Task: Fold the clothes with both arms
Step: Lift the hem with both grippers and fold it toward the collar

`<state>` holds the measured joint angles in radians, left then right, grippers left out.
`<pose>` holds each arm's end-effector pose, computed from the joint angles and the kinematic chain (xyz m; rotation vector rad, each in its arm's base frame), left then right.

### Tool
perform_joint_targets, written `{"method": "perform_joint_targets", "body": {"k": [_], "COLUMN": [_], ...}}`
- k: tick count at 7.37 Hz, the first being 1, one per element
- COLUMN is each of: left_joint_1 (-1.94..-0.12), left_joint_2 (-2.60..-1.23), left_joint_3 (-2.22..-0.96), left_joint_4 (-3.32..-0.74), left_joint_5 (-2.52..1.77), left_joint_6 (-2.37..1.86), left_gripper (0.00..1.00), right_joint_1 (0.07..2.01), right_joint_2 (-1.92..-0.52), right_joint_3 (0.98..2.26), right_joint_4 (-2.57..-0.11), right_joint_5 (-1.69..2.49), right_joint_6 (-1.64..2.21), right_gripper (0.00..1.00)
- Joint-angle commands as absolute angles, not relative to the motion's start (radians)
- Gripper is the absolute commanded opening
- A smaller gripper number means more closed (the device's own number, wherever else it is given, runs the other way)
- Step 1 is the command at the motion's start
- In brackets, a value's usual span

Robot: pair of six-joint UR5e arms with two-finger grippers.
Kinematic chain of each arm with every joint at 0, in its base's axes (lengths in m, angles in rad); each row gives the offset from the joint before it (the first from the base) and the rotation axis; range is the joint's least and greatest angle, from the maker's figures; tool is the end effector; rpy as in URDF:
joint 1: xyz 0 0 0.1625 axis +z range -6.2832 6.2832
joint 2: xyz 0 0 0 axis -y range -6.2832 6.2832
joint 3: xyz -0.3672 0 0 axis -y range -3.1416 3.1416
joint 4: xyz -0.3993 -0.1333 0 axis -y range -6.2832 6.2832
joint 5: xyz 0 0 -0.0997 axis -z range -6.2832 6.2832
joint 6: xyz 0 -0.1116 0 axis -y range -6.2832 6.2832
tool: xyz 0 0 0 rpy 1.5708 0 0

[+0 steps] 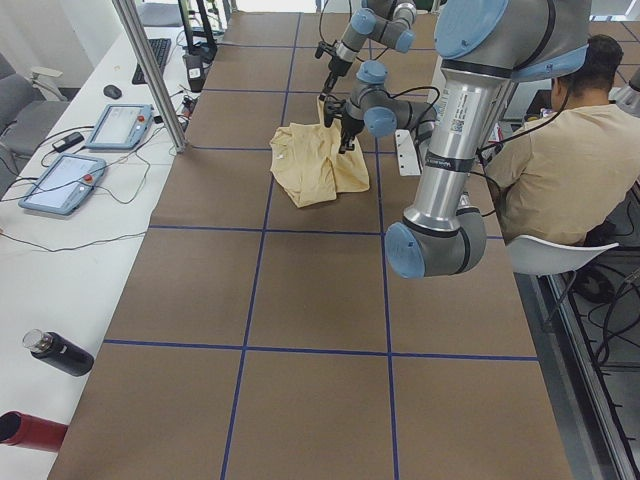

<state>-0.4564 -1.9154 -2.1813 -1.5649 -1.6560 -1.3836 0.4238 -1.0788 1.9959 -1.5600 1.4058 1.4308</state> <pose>0.3970 -0.3329 0.1658 0.2258 0.9266 -0.2081 -0.4519 -0.3702 0.1554 0.4065 -0.8509 0.3391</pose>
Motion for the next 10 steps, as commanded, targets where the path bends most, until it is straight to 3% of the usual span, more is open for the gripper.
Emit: {"method": "perform_joint_targets", "body": {"k": [1, 4, 7, 8, 9, 10], "left_joint_1": [-0.564, -0.597, -0.595, -0.595, -0.598, -0.607], "left_joint_2": [-1.94, -2.003, -2.022, -2.02, -2.02, -2.016], "left_joint_3": [-2.165, -1.99, -1.775, -1.735, -1.729, -1.739], "left_joint_4": [-1.565, -1.577, -1.745, -1.781, -1.789, -1.789], "left_joint_5": [-1.655, -1.648, -1.634, -1.631, -1.631, -1.631], "left_joint_6": [-1.303, -1.27, -1.27, -1.269, -1.246, -1.173], "left_gripper": [0.0, 0.0, 0.0, 0.0, 0.0, 0.99], "right_joint_1": [0.488, 0.506, 0.511, 0.512, 0.517, 0.518], "right_joint_2": [-1.042, -0.959, -0.954, -0.954, -0.956, -0.953], "right_joint_3": [1.913, 1.789, 1.691, 1.659, 1.655, 1.655], "right_joint_4": [-1.549, -1.548, -1.497, -1.479, -1.474, -1.474], "right_joint_5": [1.407, 1.407, 1.407, 1.407, 1.407, 1.408], "right_joint_6": [1.402, 1.374, 1.344, 1.342, 1.344, 1.342], "right_gripper": [0.0, 0.0, 0.0, 0.15, 0.43, 0.99]}}
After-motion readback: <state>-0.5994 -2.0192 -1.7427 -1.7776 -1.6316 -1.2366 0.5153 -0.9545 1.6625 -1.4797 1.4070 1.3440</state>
